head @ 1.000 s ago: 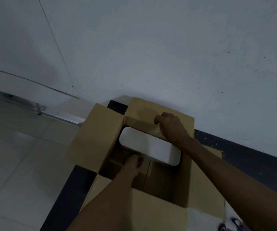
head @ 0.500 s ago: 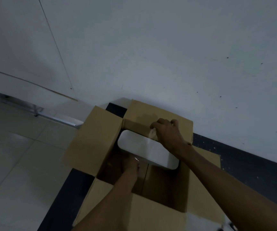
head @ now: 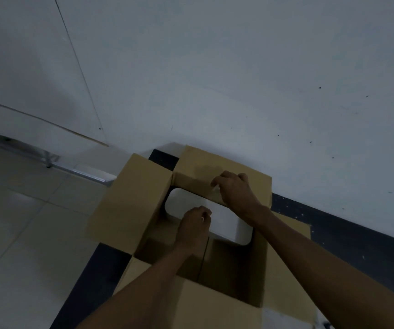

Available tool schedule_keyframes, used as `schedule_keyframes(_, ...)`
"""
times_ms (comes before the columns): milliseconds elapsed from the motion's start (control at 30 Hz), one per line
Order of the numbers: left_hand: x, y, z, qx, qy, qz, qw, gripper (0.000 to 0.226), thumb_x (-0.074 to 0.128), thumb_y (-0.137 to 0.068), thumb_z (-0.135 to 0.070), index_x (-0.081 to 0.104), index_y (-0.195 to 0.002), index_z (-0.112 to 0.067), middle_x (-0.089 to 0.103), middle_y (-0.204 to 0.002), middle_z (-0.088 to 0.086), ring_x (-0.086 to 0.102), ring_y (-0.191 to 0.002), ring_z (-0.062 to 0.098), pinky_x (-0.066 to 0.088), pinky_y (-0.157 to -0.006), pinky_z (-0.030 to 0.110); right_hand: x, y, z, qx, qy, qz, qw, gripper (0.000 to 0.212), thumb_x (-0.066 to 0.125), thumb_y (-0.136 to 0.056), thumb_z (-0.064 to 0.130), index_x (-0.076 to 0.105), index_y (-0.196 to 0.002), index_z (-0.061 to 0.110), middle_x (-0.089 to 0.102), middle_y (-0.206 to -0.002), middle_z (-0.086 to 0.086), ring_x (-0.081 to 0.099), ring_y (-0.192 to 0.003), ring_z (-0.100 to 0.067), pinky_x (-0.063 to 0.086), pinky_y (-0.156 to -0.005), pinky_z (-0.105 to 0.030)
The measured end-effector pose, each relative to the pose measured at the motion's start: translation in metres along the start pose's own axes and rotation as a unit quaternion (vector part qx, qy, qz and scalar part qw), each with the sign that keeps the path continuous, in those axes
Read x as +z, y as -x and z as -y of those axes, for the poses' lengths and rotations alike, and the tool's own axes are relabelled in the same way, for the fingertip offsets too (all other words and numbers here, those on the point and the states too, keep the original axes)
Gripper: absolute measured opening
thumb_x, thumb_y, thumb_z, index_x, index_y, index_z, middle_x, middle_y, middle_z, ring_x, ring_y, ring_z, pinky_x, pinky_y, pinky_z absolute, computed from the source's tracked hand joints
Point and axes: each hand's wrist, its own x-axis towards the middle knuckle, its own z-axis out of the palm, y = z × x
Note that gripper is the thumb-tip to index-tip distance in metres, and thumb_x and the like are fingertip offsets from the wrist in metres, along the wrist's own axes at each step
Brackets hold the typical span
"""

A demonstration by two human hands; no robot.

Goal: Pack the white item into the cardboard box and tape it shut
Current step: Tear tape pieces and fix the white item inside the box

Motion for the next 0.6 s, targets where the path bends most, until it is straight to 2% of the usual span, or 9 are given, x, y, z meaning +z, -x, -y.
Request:
schedule_keyframes(100,-0.003,-0.010,0.003,0.016,-0.024,0.022,0.999,0.024,0.044,-0.102,-0.021,0.065,-0.114,-0.019,0.065,-0.115,0.000,0.058,-0.102,0.013,0.042,-0.087,0.018,0.004,0.002,0.000,-0.001,-0.003,0.009,1.000,0.047,0.052,-0.081,-0.012,0.065,-0.114,0.020,0.059,-0.111,-0.005,0.056,-0.101,-0.027,0.024,-0.079,-0.035)
schedule_keyframes(200,-0.004,-0.017,0.006,0.030,-0.027,0.024,0.999,0.024,0.044,-0.102,-0.023,0.065,-0.115,-0.021,0.065,-0.117,0.000,0.056,-0.097,0.010,0.045,-0.083,0.020,0.007,0.004,0.000,-0.009,0.000,0.001,1.000,0.050,0.055,-0.079,-0.012,0.064,-0.117,0.020,0.059,-0.113,-0.006,0.056,-0.102,-0.027,0.028,-0.081,-0.036)
schedule_keyframes(300,-0.005,-0.025,0.008,0.030,-0.012,0.038,0.999,0.026,0.044,-0.103,-0.020,0.066,-0.116,-0.022,0.064,-0.120,-0.001,0.054,-0.095,0.008,0.046,-0.080,0.021,0.013,0.007,0.003,-0.012,0.010,-0.026,1.000,0.063,0.059,-0.070,-0.018,0.061,-0.123,0.016,0.059,-0.105,-0.010,0.056,-0.094,-0.032,0.031,-0.078,-0.036)
schedule_keyframes(400,-0.008,-0.034,0.009,0.032,0.001,0.062,0.998,0.025,0.045,-0.102,-0.017,0.068,-0.113,-0.020,0.066,-0.121,0.001,0.059,-0.100,0.013,0.046,-0.086,0.023,0.017,0.011,0.008,-0.008,0.008,-0.044,0.999,0.073,0.055,-0.068,-0.022,0.054,-0.131,0.014,0.054,-0.104,-0.013,0.052,-0.088,-0.034,0.036,-0.077,-0.037)
schedule_keyframes(500,-0.010,-0.039,0.011,0.019,0.020,0.098,0.995,0.024,0.047,-0.102,-0.017,0.068,-0.112,-0.022,0.066,-0.121,0.002,0.061,-0.104,0.019,0.050,-0.093,0.036,0.016,0.016,0.014,0.003,-0.001,-0.053,0.999,0.063,0.052,-0.075,-0.017,0.052,-0.131,0.012,0.051,-0.107,-0.015,0.047,-0.081,-0.031,0.034,-0.067,-0.033)
schedule_keyframes(600,-0.014,-0.043,0.014,-0.005,0.033,0.127,0.991,0.023,0.046,-0.102,-0.022,0.065,-0.110,-0.033,0.067,-0.117,0.000,0.061,-0.102,0.018,0.051,-0.094,0.040,0.017,0.021,0.020,0.001,-0.009,-0.043,0.999,0.052,0.049,-0.081,-0.012,0.053,-0.128,0.009,0.049,-0.106,-0.016,0.047,-0.076,-0.030,0.039,-0.060,-0.036)
